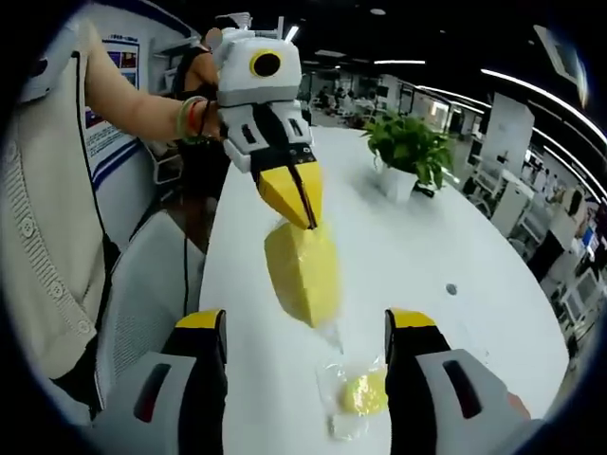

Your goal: Compare the silicone blocks by pressing each to a similar depth, holding the contact briefly, and releasing to observe deformation and rebound differences across the visible hardness samples.

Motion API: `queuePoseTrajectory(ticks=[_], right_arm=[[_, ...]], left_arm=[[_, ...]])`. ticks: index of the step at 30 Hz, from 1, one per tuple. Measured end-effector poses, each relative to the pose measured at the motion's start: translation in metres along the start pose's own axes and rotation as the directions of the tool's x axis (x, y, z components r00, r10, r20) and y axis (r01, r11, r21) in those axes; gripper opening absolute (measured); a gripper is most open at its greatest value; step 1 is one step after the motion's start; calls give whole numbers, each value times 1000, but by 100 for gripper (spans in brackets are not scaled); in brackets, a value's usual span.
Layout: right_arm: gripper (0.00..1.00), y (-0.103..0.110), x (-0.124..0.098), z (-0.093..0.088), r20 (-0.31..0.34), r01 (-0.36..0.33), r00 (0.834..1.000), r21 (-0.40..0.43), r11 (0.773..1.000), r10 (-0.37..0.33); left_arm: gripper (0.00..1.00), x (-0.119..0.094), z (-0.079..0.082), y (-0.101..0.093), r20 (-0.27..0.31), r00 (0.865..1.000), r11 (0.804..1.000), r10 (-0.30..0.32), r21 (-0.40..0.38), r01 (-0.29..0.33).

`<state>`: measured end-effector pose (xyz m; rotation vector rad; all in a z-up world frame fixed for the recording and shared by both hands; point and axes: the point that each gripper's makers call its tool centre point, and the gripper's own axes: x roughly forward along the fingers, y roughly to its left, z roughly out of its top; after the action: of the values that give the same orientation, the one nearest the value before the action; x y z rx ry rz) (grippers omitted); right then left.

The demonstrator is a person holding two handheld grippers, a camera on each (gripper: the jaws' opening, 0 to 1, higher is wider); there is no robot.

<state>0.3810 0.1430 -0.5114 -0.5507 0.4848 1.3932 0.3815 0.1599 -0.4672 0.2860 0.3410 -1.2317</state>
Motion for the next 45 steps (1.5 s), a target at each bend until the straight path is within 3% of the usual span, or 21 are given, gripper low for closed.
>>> queuePoseTrajectory(ticks=[4,11,25,28,32,39,45], right_arm=[[57,1,13,2,-24,-40,999,-20,999,40],[58,14,32,2,-63,-115,992,-31,993,113],[54,21,45,4,-91,-177,981,-35,983,174],[51,25,49,1,-107,-197,975,-38,980,192],[39,30,49,0,-113,-210,972,-45,977,204],[31,29,48,2,-110,-221,969,16,975,221],[27,32,49,3,-113,-200,973,8,980,200]], left_arm=[[0,1,2,-4,1,1000,1000,-21,14,21],[0,-1,8,-11,17,999,998,-51,25,51],[0,-2,20,-18,45,995,994,-90,61,87],[0,-2,25,-21,58,992,991,-108,91,102],[0,-3,27,-25,63,992,989,-112,103,105],[0,-4,30,-30,71,989,987,-126,113,118],[0,-7,29,-29,66,990,984,-125,134,115]])
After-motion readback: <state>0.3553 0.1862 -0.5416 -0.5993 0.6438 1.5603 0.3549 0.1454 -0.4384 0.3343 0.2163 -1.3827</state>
